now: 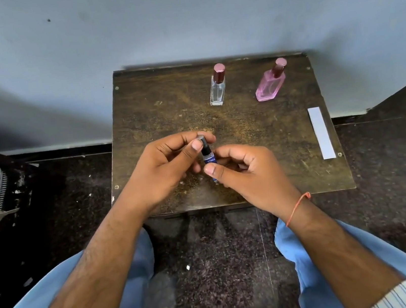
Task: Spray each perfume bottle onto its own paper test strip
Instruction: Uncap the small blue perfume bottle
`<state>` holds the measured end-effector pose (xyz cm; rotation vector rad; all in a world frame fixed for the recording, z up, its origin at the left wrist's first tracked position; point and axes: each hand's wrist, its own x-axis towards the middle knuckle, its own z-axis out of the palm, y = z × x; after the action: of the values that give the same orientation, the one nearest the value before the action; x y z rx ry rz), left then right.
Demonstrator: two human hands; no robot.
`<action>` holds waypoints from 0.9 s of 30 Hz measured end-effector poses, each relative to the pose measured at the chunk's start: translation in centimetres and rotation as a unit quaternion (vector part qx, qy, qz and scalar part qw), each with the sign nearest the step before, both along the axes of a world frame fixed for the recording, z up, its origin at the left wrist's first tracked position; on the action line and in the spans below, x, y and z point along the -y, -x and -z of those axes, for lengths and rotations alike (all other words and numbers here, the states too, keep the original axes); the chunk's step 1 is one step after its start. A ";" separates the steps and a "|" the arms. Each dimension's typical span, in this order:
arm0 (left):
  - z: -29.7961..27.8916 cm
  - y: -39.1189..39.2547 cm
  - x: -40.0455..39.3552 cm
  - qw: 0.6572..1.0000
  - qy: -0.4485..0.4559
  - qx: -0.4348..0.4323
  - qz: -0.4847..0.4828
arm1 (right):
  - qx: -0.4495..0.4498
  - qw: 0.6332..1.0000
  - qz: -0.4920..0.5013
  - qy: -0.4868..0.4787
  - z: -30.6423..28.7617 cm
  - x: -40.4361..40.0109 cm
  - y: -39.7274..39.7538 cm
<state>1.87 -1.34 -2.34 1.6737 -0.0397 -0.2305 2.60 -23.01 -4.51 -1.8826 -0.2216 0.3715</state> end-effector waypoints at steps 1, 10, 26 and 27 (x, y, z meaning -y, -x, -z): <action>0.0 -0.1 0.0 1.000 0.004 0.003 -0.007 | -0.001 1.000 -0.001 -0.002 0.0 -0.1 -0.1; 0.0 -0.1 -0.8 0.997 0.028 0.010 -0.077 | 0.011 1.000 0.011 0.008 -0.3 -1.7 -0.4; -0.4 0.6 -0.5 0.990 0.024 0.014 -0.137 | 0.080 0.995 0.034 0.044 -0.6 -2.2 -0.2; -0.5 0.6 -0.5 0.991 0.029 0.010 -0.134 | 0.077 0.996 0.031 0.040 -0.7 -2.1 -0.2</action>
<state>1.25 -0.87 -1.85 1.6029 0.1611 -0.0099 2.80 -20.87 -3.84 -1.9949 -0.2542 0.1966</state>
